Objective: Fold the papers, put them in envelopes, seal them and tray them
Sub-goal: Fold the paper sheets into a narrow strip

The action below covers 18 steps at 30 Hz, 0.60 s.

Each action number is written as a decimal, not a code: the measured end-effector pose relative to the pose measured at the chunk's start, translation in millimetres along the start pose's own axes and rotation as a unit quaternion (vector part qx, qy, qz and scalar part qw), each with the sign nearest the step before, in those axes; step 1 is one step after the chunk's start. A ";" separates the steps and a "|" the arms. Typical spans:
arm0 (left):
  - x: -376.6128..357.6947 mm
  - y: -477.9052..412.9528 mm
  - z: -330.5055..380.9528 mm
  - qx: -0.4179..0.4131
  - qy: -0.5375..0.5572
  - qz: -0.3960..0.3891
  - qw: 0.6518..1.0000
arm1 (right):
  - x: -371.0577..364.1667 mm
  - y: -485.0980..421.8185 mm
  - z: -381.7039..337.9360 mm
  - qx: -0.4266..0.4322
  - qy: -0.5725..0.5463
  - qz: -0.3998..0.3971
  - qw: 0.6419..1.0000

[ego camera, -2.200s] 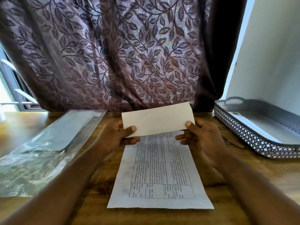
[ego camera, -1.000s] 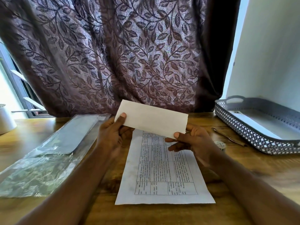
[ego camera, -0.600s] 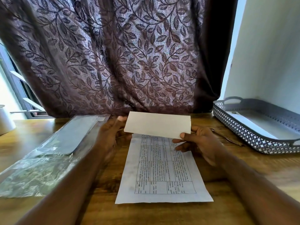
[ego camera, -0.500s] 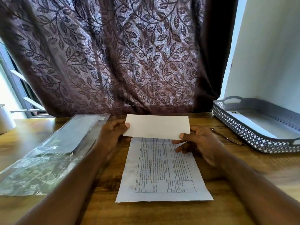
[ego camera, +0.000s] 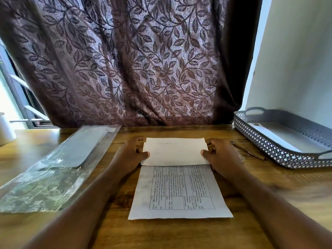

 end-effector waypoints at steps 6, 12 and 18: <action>-3.8 0.4 8.3 -0.044 -0.132 -0.006 0.990 | -6.3 -4.1 -0.9 0.000 0.107 -0.071 0.992; -3.2 -11.5 3.2 -0.035 -0.095 0.036 0.994 | -10.3 -7.7 1.9 0.004 0.117 -0.045 0.992; -7.5 -14.1 1.3 -0.040 -0.110 0.041 0.992 | -11.5 -7.2 -5.1 0.058 0.099 -0.003 0.993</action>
Point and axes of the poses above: each hand's wrist, its own y-axis away from the middle knuckle, its own x-axis out of the back of the hand, z = x × y, the point moved 4 cm from there along -y, towards the middle knuckle, and after that the axes turned 14 degrees about x, right-handed, at the moved point
